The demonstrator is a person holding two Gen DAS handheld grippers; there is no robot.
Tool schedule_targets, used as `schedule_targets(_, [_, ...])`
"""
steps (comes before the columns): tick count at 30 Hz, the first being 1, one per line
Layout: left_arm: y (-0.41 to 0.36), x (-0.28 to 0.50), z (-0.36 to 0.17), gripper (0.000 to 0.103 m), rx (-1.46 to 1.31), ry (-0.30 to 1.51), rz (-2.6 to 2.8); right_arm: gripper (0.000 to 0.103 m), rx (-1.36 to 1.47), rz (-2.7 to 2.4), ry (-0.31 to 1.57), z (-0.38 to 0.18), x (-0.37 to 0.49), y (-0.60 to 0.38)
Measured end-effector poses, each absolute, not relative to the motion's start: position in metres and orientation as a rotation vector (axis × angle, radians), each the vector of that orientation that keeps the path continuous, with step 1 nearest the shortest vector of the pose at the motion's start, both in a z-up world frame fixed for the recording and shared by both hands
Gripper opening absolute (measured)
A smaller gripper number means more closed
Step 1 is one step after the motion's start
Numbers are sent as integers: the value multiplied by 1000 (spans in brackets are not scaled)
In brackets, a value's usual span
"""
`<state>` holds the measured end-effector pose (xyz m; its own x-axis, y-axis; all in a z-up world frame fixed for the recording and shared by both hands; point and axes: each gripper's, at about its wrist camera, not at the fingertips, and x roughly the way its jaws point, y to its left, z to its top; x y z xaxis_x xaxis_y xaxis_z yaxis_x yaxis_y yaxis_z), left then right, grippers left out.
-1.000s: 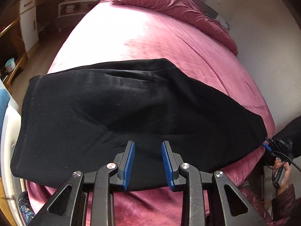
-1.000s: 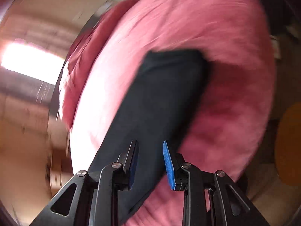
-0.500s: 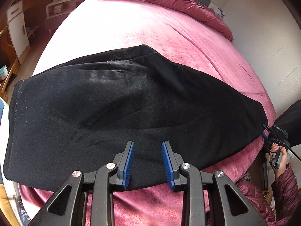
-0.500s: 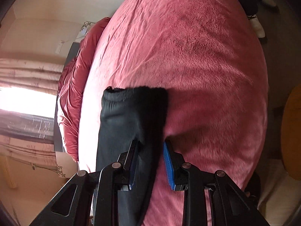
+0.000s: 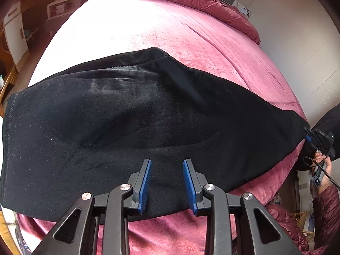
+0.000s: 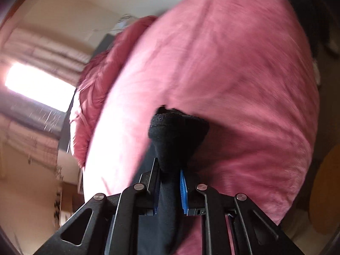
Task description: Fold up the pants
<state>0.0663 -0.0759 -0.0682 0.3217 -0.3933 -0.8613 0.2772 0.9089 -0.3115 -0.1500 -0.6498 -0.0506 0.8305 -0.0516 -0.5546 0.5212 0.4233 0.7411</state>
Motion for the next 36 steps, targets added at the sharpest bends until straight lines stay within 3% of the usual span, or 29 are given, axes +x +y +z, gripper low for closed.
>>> schedule_targets(7, [-79,70,-66,31,-134,1150,-469,16,876,-179,509,13,-113,-595])
schedule_targets(15, [-69,74,-64,31,-197,1147,-482,16,610,18,641,38,-74,-498])
schedule_targets(24, [-54,71,-63,31,-257,1147,-500,16,334,193,835,3,-45,-374])
schedule_targets(36, [-53,79,-63,31,-366,1177,-561,16,120,289,1020,-50,-18,-297])
